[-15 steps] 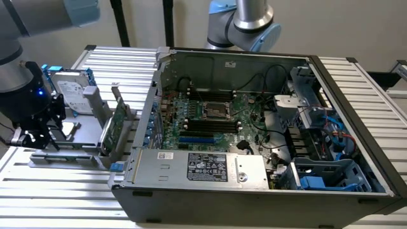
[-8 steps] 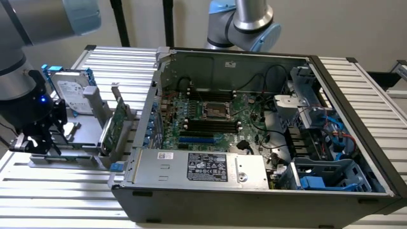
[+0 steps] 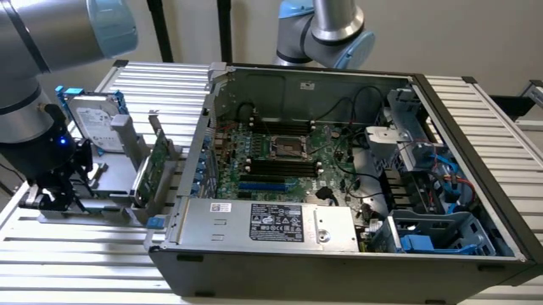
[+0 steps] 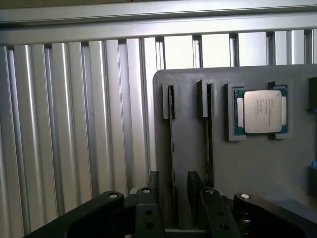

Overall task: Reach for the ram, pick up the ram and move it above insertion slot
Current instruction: 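Pick up the ram and move it above insertion slot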

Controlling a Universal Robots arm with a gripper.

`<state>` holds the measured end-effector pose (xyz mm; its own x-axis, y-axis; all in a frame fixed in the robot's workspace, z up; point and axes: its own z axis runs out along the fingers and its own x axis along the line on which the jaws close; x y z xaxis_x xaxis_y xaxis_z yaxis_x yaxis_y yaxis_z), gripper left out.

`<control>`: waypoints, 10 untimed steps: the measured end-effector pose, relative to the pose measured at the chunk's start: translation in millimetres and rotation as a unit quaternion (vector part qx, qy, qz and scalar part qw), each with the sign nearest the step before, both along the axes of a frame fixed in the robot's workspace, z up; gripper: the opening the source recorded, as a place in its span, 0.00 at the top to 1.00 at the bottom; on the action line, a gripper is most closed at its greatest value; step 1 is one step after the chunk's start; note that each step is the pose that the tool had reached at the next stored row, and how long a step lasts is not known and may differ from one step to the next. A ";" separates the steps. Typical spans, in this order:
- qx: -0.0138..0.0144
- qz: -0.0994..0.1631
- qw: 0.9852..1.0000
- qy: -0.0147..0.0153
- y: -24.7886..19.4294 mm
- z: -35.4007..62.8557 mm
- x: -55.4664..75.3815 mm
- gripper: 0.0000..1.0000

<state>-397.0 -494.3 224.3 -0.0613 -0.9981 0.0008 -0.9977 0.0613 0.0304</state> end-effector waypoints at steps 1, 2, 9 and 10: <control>0.000 0.000 1.000 0.000 0.0 -1.8 0.0 0.64; 0.000 0.000 1.000 0.000 0.0 -3.6 0.0 0.64; 0.000 0.002 1.000 -0.002 0.0 -16.3 -1.7 0.64; 0.000 0.004 1.000 -0.003 0.0 -18.0 -2.4 0.64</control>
<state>-399.4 -494.4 206.3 -0.0540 -0.9985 0.0005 -0.9983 0.0540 0.0240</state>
